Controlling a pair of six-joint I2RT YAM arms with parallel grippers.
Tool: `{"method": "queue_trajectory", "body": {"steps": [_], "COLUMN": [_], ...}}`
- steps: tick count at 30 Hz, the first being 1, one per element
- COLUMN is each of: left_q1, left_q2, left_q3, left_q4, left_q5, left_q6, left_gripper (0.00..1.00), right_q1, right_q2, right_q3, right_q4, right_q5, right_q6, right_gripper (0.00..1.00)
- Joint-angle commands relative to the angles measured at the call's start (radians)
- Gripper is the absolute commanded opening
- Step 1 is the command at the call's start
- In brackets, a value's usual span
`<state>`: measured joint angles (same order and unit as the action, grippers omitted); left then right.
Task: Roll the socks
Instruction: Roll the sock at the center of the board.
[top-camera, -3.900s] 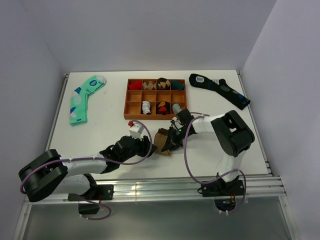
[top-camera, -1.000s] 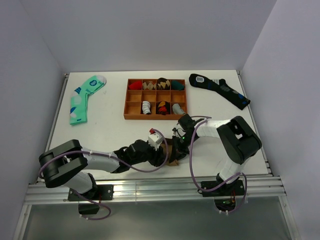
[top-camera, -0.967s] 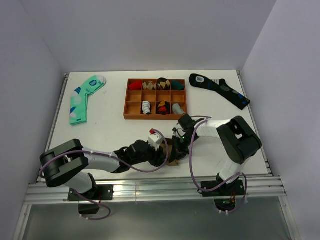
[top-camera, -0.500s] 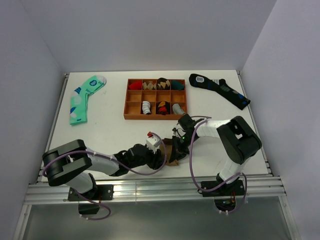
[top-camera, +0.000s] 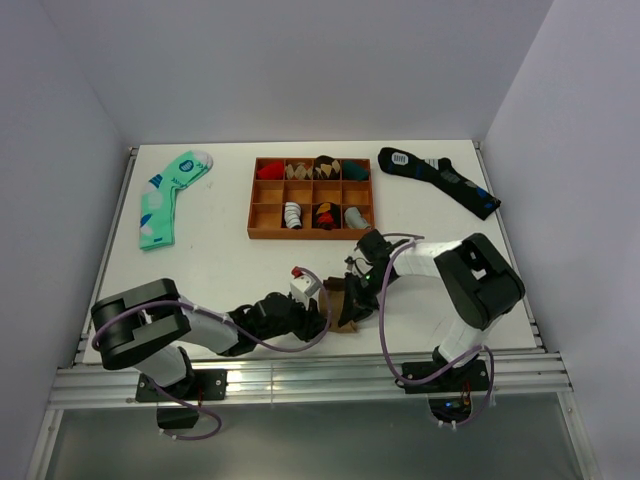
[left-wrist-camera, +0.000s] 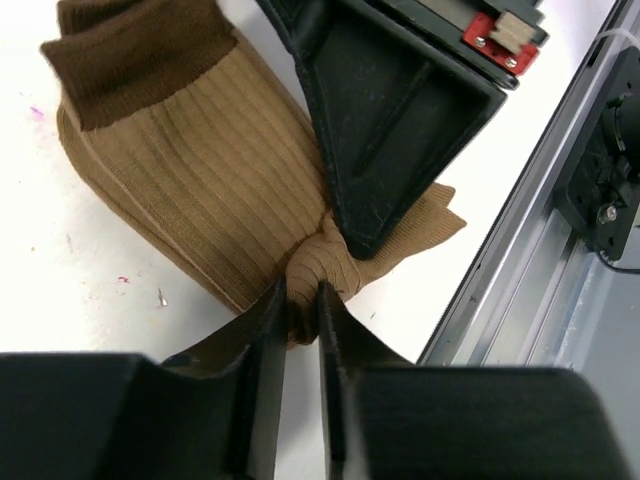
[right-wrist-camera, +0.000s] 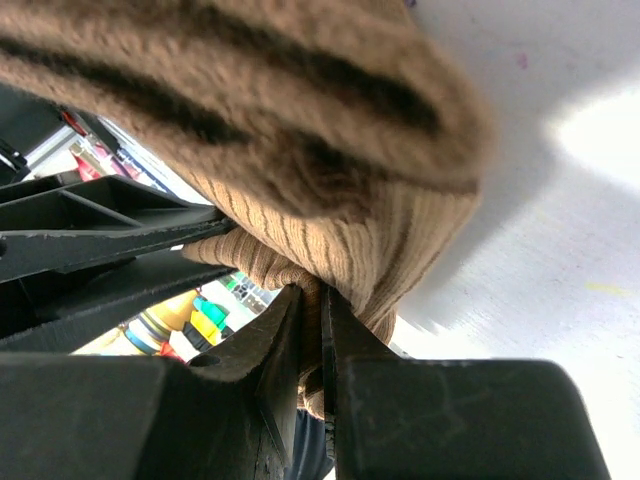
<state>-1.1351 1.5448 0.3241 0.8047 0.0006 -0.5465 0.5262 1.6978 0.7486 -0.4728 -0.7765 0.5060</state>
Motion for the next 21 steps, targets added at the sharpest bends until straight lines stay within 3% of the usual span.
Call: {"method": "queue_trajectory", "body": {"steps": [1, 3, 7, 8, 14, 21], "left_q1": [-0.011, -0.011, -0.011, -0.011, -0.006, 0.026], "left_q2": [0.031, 0.057, 0.083, 0.086, 0.046, -0.035], "left_q3": [0.004, 0.013, 0.023, 0.023, 0.062, 0.110], "left_q4": [0.045, 0.039, 0.030, 0.024, -0.136, -0.389], "left_q5": [0.004, 0.004, 0.015, 0.018, 0.036, 0.082], "left_q6": [-0.055, -0.067, -0.134, -0.145, -0.196, -0.266], "left_gripper": [0.21, 0.18, 0.00, 0.00, 0.00, 0.00], "right_q1": [0.009, 0.009, 0.009, 0.009, 0.009, 0.009], "right_q2": [-0.032, -0.043, -0.101, -0.116, -0.205, -0.349], "right_q3": [-0.034, -0.048, -0.051, -0.054, -0.058, -0.075], "right_q4": [0.045, 0.063, 0.076, 0.082, 0.109, 0.148], "right_q5": [0.020, 0.020, 0.055, 0.060, 0.124, 0.293], "right_q6": [0.008, 0.016, 0.025, 0.029, 0.039, 0.042], "right_gripper": [0.01, 0.01, 0.08, 0.15, 0.30, 0.36]}}
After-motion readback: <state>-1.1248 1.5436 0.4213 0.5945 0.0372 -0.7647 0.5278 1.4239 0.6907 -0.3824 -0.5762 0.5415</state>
